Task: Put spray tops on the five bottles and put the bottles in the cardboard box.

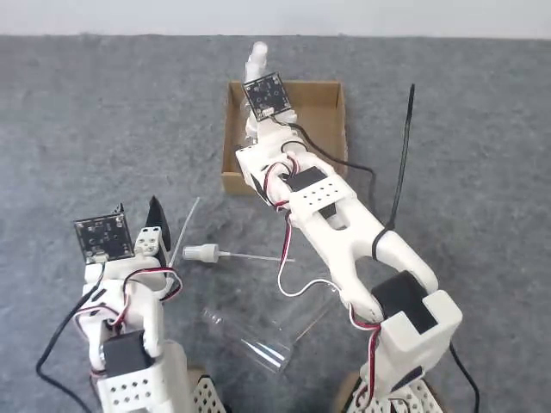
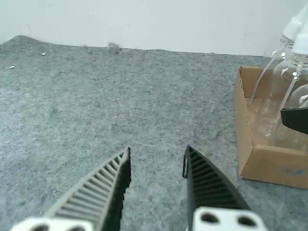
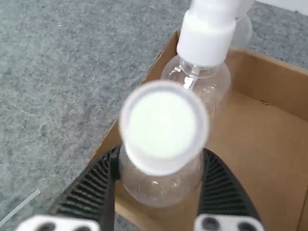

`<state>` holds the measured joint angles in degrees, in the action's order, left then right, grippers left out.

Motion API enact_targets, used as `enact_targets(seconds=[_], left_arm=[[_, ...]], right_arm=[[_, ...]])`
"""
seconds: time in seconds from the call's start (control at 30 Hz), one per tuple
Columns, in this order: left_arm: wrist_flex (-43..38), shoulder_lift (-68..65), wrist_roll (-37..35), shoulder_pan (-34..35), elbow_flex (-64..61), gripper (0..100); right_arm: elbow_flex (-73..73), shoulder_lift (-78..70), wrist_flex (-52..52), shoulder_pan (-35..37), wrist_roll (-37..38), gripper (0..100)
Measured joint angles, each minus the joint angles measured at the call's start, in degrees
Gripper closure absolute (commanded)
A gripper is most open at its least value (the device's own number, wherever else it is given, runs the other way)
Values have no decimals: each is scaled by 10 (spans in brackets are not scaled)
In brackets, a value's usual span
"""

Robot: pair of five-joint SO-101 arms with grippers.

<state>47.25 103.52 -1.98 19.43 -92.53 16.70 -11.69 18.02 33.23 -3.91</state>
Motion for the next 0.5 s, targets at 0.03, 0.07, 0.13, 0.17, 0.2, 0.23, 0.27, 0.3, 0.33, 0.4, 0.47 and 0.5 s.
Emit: enact_targets(seconds=[0.03,0.07,0.13,0.17,0.2,0.23,0.27,0.3,0.33,0.4,0.47,0.5], left_arm=[[0,0,0,0,0,830],[0,0,0,0,0,830],[0,0,0,0,0,830],[0,0,0,0,0,830],[0,0,0,0,0,830],[0,0,0,0,0,830],[0,0,0,0,0,830],[0,0,0,0,0,830],[0,0,0,0,0,830],[0,0,0,0,0,830],[0,0,0,0,0,830],[0,0,0,0,0,830]], right_arm=[[0,0,0,3,0,857],[0,0,0,5,0,857],[0,0,0,12,0,857],[0,0,0,14,0,857],[0,0,0,15,0,857],[0,0,0,15,0,857],[0,0,0,15,0,857],[0,0,0,15,0,857],[0,0,0,15,0,855],[0,0,0,17,0,829],[0,0,0,17,0,788],[0,0,0,17,0,772]])
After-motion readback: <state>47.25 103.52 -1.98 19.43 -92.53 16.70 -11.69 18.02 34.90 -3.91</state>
